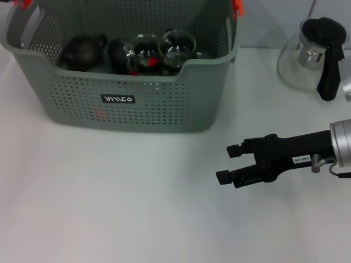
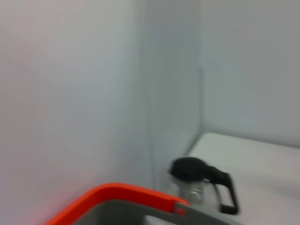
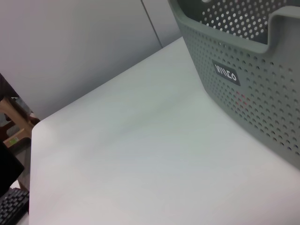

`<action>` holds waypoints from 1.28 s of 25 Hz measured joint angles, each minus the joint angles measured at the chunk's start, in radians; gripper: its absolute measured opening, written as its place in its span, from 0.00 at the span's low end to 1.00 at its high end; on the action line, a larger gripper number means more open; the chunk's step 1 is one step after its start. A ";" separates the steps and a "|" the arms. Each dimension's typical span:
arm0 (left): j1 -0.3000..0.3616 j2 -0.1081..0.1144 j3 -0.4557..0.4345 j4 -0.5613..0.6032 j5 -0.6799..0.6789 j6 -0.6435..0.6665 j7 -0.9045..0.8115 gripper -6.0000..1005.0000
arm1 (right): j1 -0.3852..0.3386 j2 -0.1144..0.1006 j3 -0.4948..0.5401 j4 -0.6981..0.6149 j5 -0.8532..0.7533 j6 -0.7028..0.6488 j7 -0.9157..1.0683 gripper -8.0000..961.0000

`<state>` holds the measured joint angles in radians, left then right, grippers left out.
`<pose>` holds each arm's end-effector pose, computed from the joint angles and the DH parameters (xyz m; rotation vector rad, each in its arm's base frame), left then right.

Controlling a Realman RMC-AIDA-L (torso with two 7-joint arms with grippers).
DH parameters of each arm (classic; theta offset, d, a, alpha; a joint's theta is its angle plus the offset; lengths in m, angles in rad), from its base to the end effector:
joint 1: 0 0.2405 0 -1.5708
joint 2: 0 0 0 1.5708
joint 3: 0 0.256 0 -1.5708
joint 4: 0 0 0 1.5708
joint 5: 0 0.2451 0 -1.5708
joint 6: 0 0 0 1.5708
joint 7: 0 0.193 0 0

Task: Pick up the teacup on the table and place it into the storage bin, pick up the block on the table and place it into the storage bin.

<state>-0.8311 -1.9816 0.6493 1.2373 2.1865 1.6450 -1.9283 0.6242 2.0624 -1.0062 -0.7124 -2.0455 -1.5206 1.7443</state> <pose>-0.1096 0.4687 0.1117 -2.6207 -0.3441 -0.4154 0.2243 0.3786 -0.0791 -2.9768 0.8351 0.3933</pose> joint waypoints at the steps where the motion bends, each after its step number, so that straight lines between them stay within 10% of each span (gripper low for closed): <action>1: -0.004 0.002 0.005 -0.029 0.001 -0.044 0.001 0.21 | 0.001 -0.001 0.000 0.000 -0.001 0.000 0.000 0.98; 10: -0.020 -0.001 0.123 -0.129 0.026 -0.288 -0.056 0.21 | 0.005 -0.004 -0.006 -0.001 -0.003 -0.015 -0.001 0.98; 19: -0.013 -0.004 0.129 -0.086 0.042 -0.319 -0.074 0.63 | 0.006 -0.004 -0.001 -0.001 -0.004 -0.021 -0.002 0.98; 32: 0.245 -0.041 -0.114 0.067 -0.419 0.319 0.068 0.87 | -0.002 0.012 0.065 -0.088 0.013 -0.123 -0.120 0.98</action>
<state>-0.5861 -2.0221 0.5350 1.3047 1.7679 1.9638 -1.8600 0.6221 2.0741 -0.9410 -0.8005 -2.0322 -1.6436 1.6241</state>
